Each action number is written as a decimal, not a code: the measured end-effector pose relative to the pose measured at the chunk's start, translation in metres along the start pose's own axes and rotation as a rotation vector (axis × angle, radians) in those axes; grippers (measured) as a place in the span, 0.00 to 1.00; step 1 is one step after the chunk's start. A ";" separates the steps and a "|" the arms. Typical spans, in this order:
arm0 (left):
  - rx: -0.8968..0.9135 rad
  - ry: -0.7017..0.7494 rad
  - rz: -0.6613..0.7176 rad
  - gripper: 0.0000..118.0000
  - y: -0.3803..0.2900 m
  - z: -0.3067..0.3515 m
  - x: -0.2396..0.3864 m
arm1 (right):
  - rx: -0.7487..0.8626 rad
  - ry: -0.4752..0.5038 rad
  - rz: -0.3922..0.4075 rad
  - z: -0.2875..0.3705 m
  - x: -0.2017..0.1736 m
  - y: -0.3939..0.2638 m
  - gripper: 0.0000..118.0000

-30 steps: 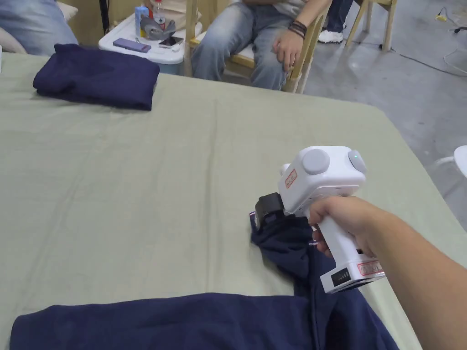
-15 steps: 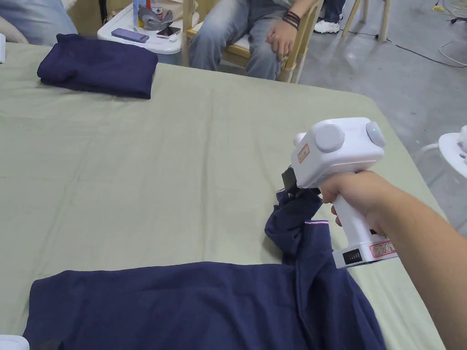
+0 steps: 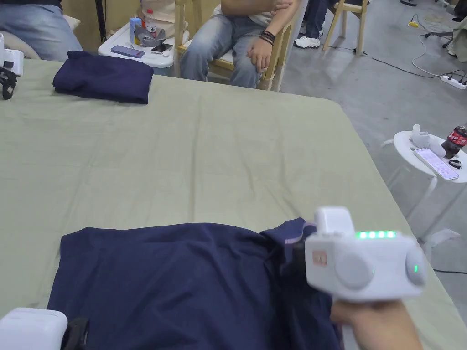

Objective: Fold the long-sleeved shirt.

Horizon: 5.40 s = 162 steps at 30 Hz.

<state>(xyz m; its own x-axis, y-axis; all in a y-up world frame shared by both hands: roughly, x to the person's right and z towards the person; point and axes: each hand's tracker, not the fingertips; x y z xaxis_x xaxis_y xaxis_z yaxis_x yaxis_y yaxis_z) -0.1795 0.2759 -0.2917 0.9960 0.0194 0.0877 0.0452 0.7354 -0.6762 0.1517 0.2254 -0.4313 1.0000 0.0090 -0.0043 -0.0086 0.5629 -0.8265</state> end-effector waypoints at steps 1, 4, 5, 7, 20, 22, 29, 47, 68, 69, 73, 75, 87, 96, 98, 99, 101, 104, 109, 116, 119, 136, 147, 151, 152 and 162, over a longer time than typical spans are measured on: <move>-0.003 -0.002 -0.003 0.00 -0.004 0.003 0.002 | -0.048 0.008 -0.019 -0.010 -0.004 -0.024 0.06; -0.014 0.004 -0.010 0.00 -0.017 0.006 0.005 | -0.239 0.002 0.059 -0.063 -0.021 -0.081 0.06; -0.021 0.004 -0.012 0.00 -0.020 0.006 0.005 | -0.263 -0.037 0.091 -0.077 -0.025 -0.093 0.06; -0.024 0.015 -0.023 0.00 -0.027 0.003 0.003 | -0.056 -0.042 0.121 -0.067 -0.030 -0.093 0.08; 0.062 0.022 -0.046 0.00 -0.031 0.024 0.003 | 0.171 0.155 -0.013 0.130 0.002 -0.096 0.98; 0.075 0.024 -0.043 0.00 -0.038 0.028 0.004 | 0.217 0.116 0.020 0.141 -0.007 -0.115 0.98; 0.007 0.012 -0.005 0.00 -0.067 0.020 0.002 | 0.155 0.033 -0.023 0.115 -0.015 -0.166 0.01; -0.064 0.015 0.044 0.00 -0.045 -0.027 -0.015 | 0.058 0.106 -0.001 0.008 0.036 -0.002 0.31; -0.102 0.072 0.080 0.00 -0.002 -0.103 -0.051 | -0.368 0.147 -0.057 -0.159 0.073 0.101 0.22; -0.109 0.052 0.101 0.04 0.006 -0.113 -0.055 | -0.367 0.111 -0.041 -0.157 0.070 0.103 0.20; -0.145 -0.009 0.197 0.71 0.040 -0.164 -0.079 | -0.343 0.084 0.017 -0.150 0.062 0.100 0.19; -0.162 0.034 0.178 0.91 0.059 -0.194 -0.094 | -0.346 0.085 0.018 -0.158 0.064 0.100 0.19; -0.367 0.131 0.102 0.90 0.080 -0.321 -0.138 | -0.358 0.086 0.037 -0.167 0.064 0.100 0.19; -0.311 0.161 -0.052 0.00 0.074 -0.316 -0.135 | -0.350 0.071 0.041 -0.164 0.057 0.095 0.19; -0.312 0.153 -0.037 0.00 0.067 -0.321 -0.151 | -0.340 0.062 0.038 -0.160 0.057 0.096 0.19; -0.309 0.152 -0.013 0.00 0.081 -0.300 -0.109 | -0.336 0.060 0.035 -0.158 0.058 0.096 0.19; -0.297 0.142 0.016 0.00 0.087 -0.290 -0.107 | -0.315 0.059 0.022 -0.144 0.059 0.099 0.19; -0.250 0.096 -0.007 0.00 0.104 -0.247 -0.100 | -0.263 0.064 0.038 -0.108 0.056 0.098 0.19; -0.152 0.079 -0.015 0.00 0.101 -0.167 -0.080 | -0.133 0.070 0.052 -0.041 0.063 0.080 0.19; -0.035 0.040 -0.020 0.00 0.043 -0.050 -0.067 | 0.017 0.020 0.080 0.067 0.065 -0.007 0.19; 0.001 0.044 -0.015 0.00 -0.001 -0.008 -0.059 | 0.055 -0.021 0.083 0.093 0.067 -0.062 0.19; -0.156 0.123 -0.045 0.00 -0.164 -0.017 -0.045 | -0.092 -0.069 0.057 0.047 0.059 -0.220 0.19; -0.025 0.100 0.046 0.88 -0.124 0.047 -0.051 | 0.114 0.067 -0.169 0.134 0.097 -0.203 0.99; 0.040 0.118 0.061 0.89 -0.097 0.070 -0.047 | 0.167 0.036 -0.097 0.169 0.078 -0.184 1.00; 0.039 0.098 0.063 0.89 -0.095 0.067 -0.043 | 0.163 0.030 -0.081 0.168 0.071 -0.183 0.99; -0.070 0.039 0.070 0.00 -0.128 0.031 -0.014 | 0.133 0.037 -0.096 0.120 0.049 -0.206 0.00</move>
<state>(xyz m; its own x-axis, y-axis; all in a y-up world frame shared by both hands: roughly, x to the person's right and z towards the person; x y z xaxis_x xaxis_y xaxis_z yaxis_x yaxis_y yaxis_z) -0.2013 0.2024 -0.1841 0.9991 0.0417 0.0104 -0.0209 0.6836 -0.7295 0.2019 0.2093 -0.1934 0.9957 -0.0794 0.0480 0.0887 0.6640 -0.7425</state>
